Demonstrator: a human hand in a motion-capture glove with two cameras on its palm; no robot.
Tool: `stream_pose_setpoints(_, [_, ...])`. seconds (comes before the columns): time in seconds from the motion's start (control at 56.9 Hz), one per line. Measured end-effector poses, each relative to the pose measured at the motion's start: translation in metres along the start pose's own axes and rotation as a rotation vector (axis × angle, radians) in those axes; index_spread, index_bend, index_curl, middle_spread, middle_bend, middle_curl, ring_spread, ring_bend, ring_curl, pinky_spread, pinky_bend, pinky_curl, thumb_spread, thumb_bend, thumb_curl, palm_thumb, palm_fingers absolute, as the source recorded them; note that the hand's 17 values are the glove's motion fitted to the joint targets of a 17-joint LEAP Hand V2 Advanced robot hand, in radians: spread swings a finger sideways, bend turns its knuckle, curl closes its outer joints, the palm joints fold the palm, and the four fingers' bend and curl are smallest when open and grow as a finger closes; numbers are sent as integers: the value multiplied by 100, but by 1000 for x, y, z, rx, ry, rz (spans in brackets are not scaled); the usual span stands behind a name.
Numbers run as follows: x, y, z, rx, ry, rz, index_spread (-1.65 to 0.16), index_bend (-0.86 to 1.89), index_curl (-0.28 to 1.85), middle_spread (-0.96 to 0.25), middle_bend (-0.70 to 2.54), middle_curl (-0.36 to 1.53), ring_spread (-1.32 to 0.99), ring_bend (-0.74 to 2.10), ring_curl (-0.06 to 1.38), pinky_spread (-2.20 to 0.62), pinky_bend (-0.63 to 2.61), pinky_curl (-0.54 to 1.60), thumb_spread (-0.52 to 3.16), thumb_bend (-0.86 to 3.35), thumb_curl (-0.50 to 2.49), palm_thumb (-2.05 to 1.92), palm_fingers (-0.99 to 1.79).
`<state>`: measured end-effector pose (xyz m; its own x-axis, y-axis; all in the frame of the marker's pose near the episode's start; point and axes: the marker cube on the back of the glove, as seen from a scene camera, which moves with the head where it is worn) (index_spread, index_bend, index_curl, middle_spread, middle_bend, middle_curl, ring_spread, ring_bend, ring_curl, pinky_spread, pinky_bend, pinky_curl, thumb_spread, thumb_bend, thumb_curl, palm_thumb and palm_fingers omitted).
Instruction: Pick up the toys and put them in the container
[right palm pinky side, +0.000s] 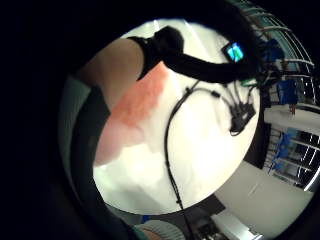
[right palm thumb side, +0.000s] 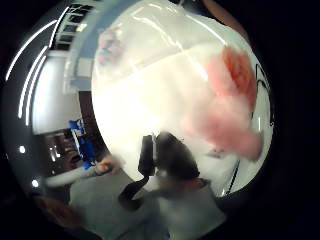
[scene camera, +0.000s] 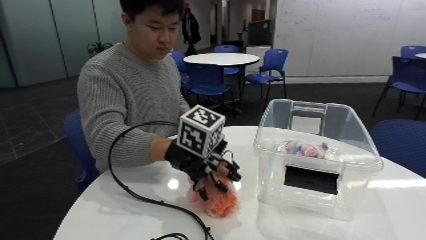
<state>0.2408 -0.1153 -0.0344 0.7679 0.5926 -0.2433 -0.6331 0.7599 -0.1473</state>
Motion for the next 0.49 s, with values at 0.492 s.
stream_pose_setpoints(0.492, [5, -17, 49, -50, 60, 94, -43, 37, 48, -10, 6, 12, 2, 21, 33, 0, 131, 41, 127, 0, 36, 19, -10])
